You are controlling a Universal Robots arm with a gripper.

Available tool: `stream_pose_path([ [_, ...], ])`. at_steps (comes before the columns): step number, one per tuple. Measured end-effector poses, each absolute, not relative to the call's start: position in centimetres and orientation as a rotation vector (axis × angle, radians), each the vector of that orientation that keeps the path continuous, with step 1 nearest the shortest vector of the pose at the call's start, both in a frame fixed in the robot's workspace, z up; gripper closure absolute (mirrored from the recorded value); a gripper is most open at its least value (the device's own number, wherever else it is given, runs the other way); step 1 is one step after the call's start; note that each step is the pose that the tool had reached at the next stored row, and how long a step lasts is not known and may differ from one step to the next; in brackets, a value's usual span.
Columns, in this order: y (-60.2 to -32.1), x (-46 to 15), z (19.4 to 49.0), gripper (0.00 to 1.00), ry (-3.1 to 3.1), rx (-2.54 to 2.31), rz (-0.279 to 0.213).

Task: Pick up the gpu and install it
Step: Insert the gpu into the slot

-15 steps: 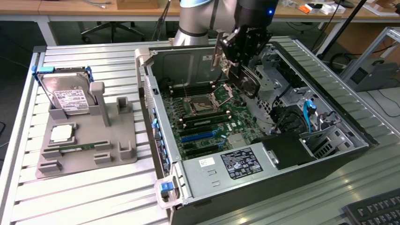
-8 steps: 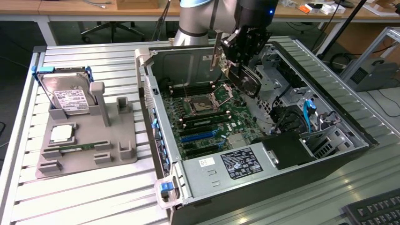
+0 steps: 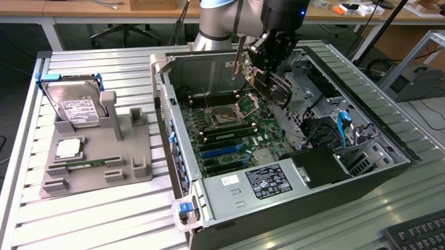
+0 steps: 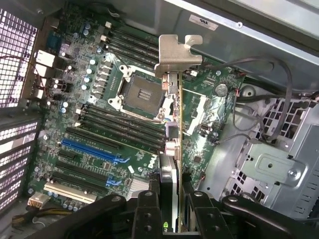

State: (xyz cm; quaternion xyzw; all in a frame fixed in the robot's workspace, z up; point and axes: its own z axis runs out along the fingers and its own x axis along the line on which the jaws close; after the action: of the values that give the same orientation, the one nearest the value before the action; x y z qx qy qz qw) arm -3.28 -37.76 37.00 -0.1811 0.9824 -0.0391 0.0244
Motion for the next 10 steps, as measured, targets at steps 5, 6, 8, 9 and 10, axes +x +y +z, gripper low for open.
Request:
stream_pose_path([
  [5, -37.76, -3.28, 36.99, 0.73, 3.028, -0.61, -0.12],
  [6, -37.76, -3.28, 36.99, 0.73, 3.027, -0.618, -0.12],
  [8, -37.76, -3.28, 36.99, 0.73, 3.023, -0.633, -0.119],
  [9, -37.76, -3.28, 36.98, 0.73, 3.021, -0.64, -0.119],
  [10, -37.76, -3.28, 36.98, 0.73, 3.019, -0.649, -0.119],
])
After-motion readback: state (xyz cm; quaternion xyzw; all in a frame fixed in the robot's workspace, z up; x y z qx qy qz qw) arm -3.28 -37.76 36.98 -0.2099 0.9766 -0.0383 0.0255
